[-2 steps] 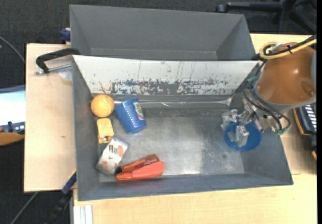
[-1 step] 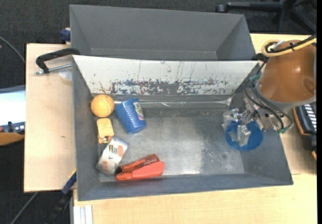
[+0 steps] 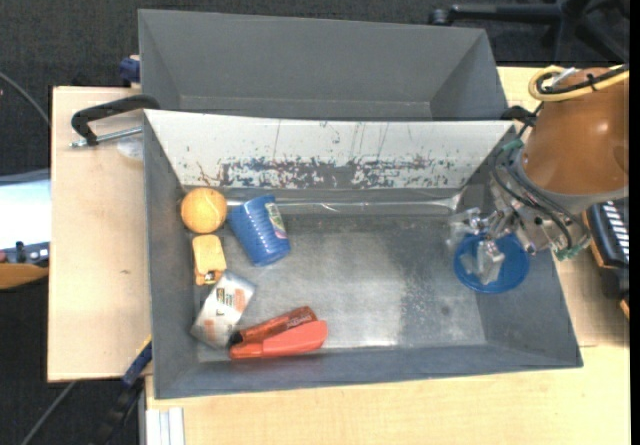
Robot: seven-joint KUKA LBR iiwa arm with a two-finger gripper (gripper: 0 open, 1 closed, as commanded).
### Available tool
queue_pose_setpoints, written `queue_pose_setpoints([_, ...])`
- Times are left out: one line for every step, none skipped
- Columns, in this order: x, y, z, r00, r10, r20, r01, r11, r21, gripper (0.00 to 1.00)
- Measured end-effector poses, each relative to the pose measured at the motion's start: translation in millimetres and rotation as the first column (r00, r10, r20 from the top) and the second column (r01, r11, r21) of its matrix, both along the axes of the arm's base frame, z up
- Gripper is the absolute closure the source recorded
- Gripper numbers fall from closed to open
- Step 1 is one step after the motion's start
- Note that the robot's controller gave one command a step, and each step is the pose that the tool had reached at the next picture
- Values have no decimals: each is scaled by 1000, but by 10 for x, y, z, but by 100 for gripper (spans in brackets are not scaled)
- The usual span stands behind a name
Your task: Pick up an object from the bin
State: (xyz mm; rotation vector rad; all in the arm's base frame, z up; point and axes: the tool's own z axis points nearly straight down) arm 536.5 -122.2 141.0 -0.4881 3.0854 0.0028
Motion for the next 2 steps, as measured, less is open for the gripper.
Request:
queue_pose_setpoints([8, 1, 153, 1000, -1, 3, 1, 1000, 0, 100])
queue_pose_setpoints([8, 4, 268, 1000, -1, 3, 1, 1000, 0, 100])
